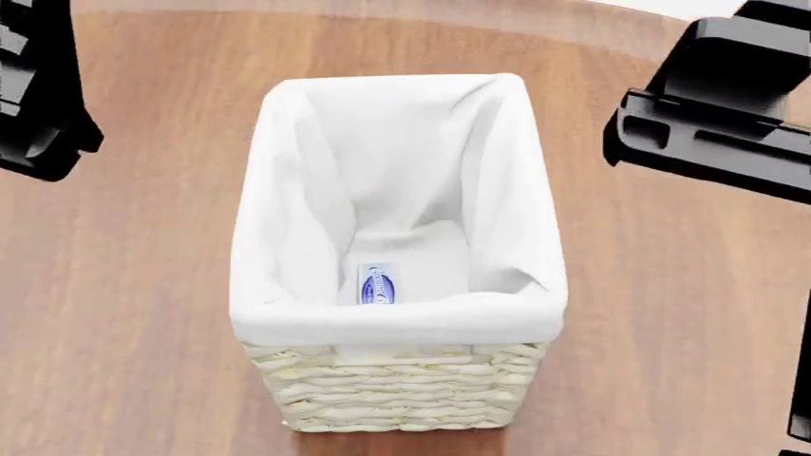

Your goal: Pick up the cream cheese box, and put it in the basket.

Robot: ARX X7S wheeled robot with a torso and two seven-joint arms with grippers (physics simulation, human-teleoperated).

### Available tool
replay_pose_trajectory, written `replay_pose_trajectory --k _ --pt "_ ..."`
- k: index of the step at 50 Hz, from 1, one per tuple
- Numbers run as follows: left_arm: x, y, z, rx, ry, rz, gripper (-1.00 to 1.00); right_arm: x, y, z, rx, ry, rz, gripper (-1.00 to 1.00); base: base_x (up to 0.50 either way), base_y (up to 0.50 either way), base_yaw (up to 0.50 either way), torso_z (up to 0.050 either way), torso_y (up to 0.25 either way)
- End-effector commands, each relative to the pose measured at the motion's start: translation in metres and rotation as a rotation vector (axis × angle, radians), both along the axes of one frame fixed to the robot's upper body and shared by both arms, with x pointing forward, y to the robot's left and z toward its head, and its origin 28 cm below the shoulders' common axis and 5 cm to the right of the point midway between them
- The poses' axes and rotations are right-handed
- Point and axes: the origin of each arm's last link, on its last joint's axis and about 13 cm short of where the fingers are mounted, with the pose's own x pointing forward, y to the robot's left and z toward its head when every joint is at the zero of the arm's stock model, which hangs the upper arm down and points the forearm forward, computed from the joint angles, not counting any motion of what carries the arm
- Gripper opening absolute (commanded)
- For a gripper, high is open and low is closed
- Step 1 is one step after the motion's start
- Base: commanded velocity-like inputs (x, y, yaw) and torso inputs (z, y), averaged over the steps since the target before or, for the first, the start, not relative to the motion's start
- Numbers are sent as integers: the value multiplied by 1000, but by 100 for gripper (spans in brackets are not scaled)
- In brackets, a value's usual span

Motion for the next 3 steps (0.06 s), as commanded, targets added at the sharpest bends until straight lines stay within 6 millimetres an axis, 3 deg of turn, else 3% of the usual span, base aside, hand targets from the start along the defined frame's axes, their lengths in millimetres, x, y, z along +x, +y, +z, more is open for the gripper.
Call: replay_pose_trajectory --k 1,3 --pt "-25 -3 -1 -30 -80 -9 100 -37 4 23 -70 -129 -26 100 0 0 0 0 0" --pt "-25 -3 -2 -31 -88 -12 100 -37 6 23 -77 -132 -21 100 0 0 0 0 0"
